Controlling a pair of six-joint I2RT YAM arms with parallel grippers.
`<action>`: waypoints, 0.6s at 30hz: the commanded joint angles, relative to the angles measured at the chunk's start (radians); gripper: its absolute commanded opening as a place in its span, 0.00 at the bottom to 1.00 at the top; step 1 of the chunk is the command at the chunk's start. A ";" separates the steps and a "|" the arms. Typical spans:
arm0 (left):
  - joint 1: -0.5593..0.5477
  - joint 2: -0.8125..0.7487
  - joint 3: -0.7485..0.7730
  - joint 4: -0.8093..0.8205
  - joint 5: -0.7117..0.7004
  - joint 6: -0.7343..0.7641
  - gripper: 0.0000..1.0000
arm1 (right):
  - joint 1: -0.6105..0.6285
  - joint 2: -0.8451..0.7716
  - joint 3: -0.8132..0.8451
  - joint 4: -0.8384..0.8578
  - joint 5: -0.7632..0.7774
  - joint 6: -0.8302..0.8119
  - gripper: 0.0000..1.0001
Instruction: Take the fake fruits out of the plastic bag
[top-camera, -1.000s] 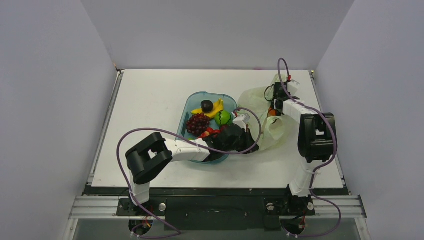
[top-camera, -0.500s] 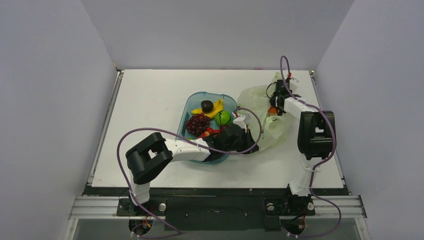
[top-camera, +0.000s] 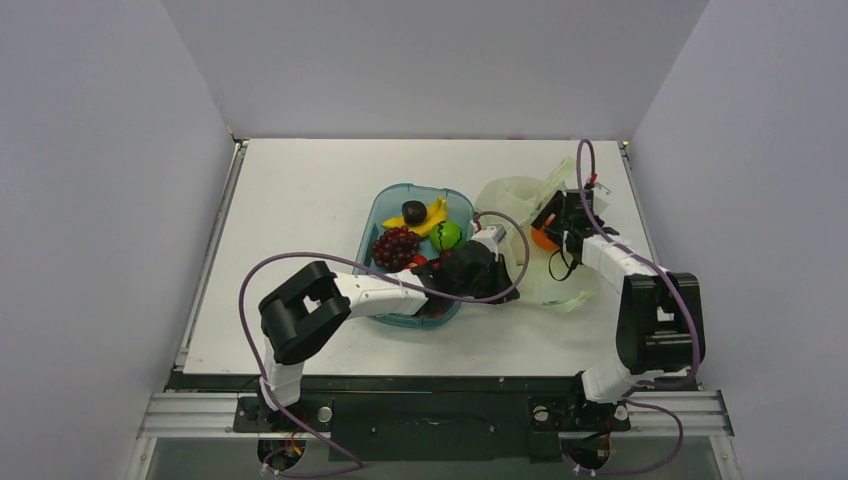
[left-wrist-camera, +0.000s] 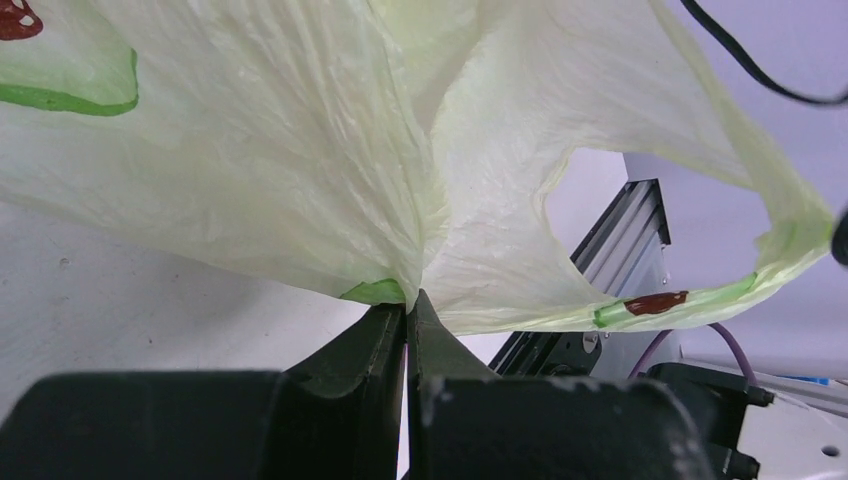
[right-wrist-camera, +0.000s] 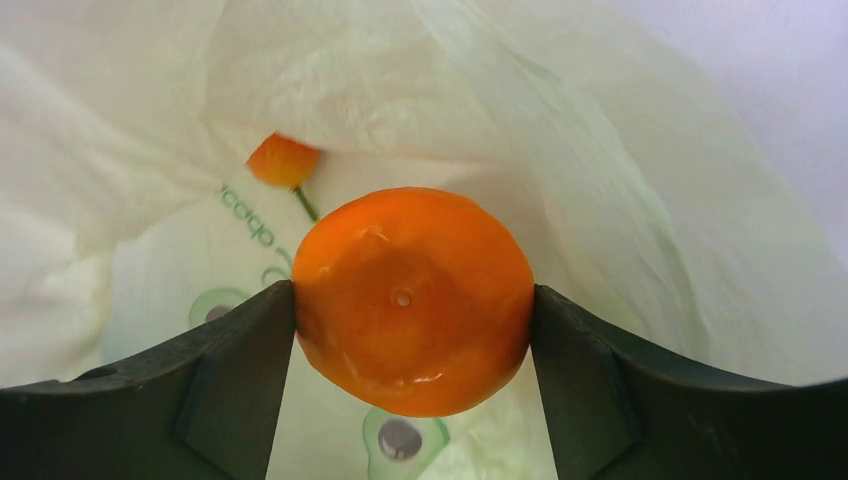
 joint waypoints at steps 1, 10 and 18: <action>0.009 0.023 0.086 -0.047 -0.010 0.034 0.00 | -0.005 -0.144 -0.072 0.045 -0.058 0.045 0.16; 0.058 -0.008 0.106 -0.095 0.027 0.064 0.01 | 0.001 -0.416 -0.222 -0.100 -0.080 -0.018 0.15; 0.056 -0.199 0.055 -0.105 0.021 0.138 0.29 | 0.040 -0.667 -0.190 -0.292 -0.081 -0.084 0.15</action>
